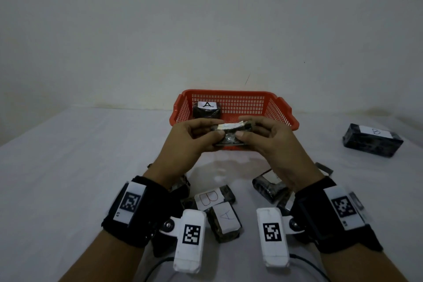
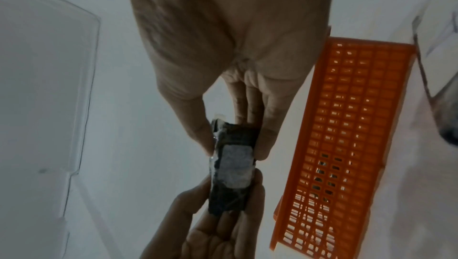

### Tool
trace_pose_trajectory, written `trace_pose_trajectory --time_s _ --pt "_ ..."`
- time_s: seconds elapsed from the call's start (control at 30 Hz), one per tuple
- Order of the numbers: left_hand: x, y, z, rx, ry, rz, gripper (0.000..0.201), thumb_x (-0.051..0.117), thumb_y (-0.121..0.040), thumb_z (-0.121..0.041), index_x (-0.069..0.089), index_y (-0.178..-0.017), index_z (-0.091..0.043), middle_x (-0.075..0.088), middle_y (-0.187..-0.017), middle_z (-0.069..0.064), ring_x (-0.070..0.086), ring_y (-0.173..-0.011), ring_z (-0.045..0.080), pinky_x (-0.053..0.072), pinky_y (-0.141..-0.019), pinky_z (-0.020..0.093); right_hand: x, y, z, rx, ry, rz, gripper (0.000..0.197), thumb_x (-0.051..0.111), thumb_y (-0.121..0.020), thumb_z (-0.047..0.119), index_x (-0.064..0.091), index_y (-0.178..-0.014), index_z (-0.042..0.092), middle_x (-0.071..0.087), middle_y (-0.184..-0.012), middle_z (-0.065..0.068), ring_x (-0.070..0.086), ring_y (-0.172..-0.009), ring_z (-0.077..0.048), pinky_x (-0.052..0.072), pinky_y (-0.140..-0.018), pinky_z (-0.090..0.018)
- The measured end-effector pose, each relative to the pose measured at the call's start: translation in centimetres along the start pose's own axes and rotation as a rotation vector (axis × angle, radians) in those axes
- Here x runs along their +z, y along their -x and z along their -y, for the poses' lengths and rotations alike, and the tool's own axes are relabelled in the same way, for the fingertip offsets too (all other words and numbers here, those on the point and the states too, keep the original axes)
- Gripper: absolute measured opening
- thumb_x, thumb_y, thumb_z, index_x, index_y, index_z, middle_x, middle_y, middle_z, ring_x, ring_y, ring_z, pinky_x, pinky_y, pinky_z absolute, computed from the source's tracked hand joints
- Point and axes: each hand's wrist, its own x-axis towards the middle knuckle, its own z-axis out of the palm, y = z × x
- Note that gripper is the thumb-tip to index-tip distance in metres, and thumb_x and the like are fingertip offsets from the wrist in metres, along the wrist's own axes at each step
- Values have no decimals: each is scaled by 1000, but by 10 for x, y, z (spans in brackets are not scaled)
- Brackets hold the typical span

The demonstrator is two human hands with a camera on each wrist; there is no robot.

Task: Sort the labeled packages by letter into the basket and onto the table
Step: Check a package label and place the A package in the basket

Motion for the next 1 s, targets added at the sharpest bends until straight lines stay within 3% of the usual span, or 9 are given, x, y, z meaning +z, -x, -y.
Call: trace_pose_trajectory --time_s 0.2,0.47,0.6,0.7,0.77,0.87,1.0 --pt "-1 0 1 -18 27 39 28 68 -92 -6 70 -120 -4 77 -112 9 75 -102 22 62 -85 34 -1 1 1 -28 78 -40 27 76 -90 10 73 -116 4 78 -111 -12 77 -103 -21 63 -85 -27" --pt "-3 0 1 -8 5 21 30 67 -91 0 70 -121 -6 76 -114 8 75 -104 19 61 -84 28 -2 0 0 -10 60 -24 37 79 -86 5 71 -122 5 78 -113 -10 77 -105 -20 62 -92 -30" --pt "-4 0 2 44 -59 -13 34 72 -87 4 71 -119 -8 77 -112 7 75 -103 18 61 -91 35 0 -1 -1 -13 78 -25 43 81 -84 3 70 -125 6 78 -116 -9 75 -109 -19 61 -96 -37" --pt "-6 0 2 63 -75 -17 39 75 -84 4 69 -121 -10 76 -116 4 73 -109 16 59 -95 39 1 -1 0 56 -4 38 47 81 -82 16 70 -126 5 77 -119 -10 74 -112 -23 60 -97 -38" --pt "-6 1 1 96 -94 -2 42 77 -82 3 68 -120 -10 75 -118 1 71 -111 14 59 -96 36 1 -1 1 94 -47 60 43 76 -86 21 71 -124 3 77 -117 -12 75 -110 -25 61 -94 -39" --pt "-4 2 0 99 -104 57 42 77 -82 1 67 -122 -10 74 -119 0 71 -112 12 59 -94 30 1 -2 0 92 -41 34 31 71 -94 12 70 -122 -1 78 -114 -15 77 -105 -27 63 -91 -38" --pt "-1 1 1 6 -51 92 31 67 -94 -10 69 -125 -12 76 -115 3 73 -107 18 60 -91 33 -3 -1 -2 49 9 22 27 70 -93 4 71 -120 -1 79 -111 -15 78 -102 -28 63 -90 -37"
